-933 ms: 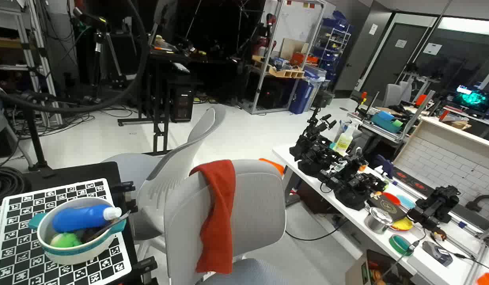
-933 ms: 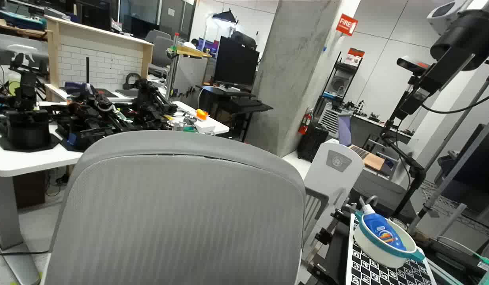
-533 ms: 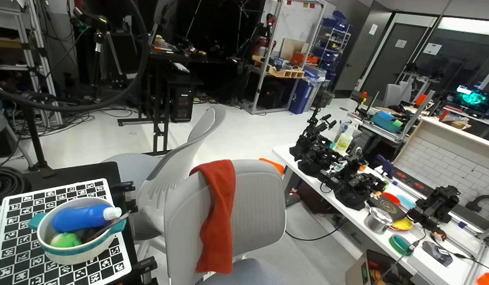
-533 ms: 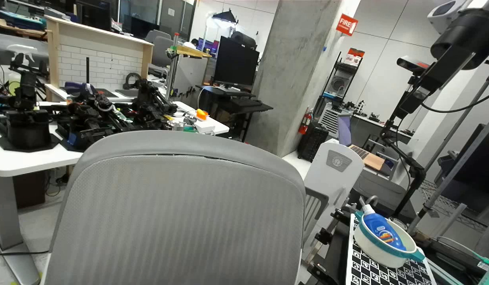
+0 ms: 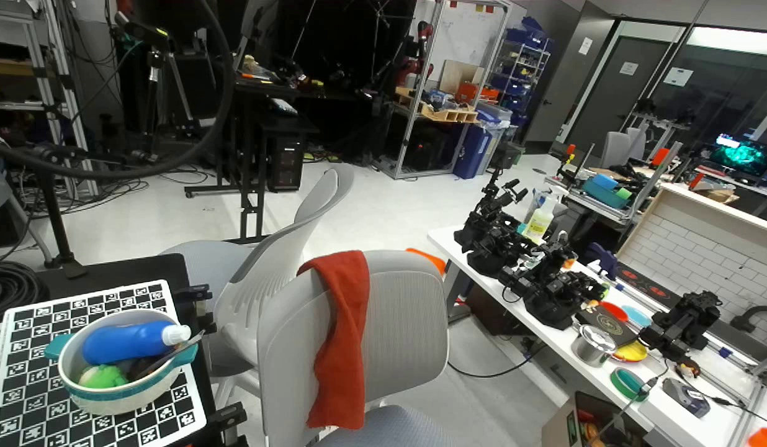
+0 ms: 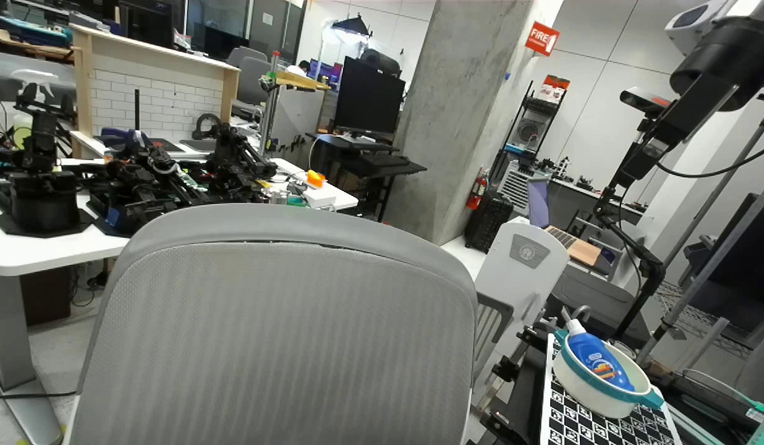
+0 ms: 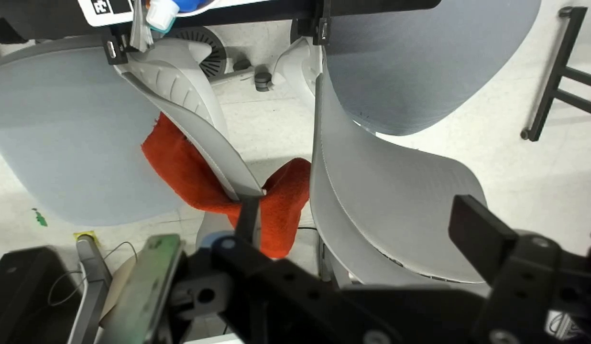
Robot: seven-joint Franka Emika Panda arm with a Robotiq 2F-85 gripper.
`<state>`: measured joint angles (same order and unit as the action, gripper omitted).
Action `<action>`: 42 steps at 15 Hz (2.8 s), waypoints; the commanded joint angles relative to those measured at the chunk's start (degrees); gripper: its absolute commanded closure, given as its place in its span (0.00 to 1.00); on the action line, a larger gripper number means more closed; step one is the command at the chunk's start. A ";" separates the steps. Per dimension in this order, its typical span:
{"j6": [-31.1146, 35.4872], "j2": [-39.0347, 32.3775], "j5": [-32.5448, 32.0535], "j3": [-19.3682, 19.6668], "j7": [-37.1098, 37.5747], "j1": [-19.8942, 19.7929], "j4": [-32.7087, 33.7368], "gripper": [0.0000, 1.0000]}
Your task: Move the orange towel to the backrest of the chair on the left then return it to the chair on the right.
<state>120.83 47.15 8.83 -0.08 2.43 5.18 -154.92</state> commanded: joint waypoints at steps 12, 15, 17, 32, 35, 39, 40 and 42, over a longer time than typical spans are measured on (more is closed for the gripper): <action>22.34 -25.53 5.43 -0.87 10.85 -2.81 4.17 0.00; 27.67 -30.96 6.99 -1.10 14.03 -3.35 5.59 0.00; 30.52 -34.62 6.79 -1.41 16.79 -3.81 6.61 0.00; 38.60 -55.69 4.79 0.73 27.62 -4.64 16.50 0.00; 39.73 -59.16 5.00 1.44 27.63 -4.41 18.51 0.00; 40.22 -63.15 5.53 1.85 27.58 -3.73 20.53 0.00; 40.10 -63.78 5.68 1.81 27.48 -3.59 20.94 0.00; 40.03 -64.62 5.77 1.79 27.42 -3.27 21.57 0.26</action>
<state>159.91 -15.74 14.07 0.94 29.28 0.56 -134.97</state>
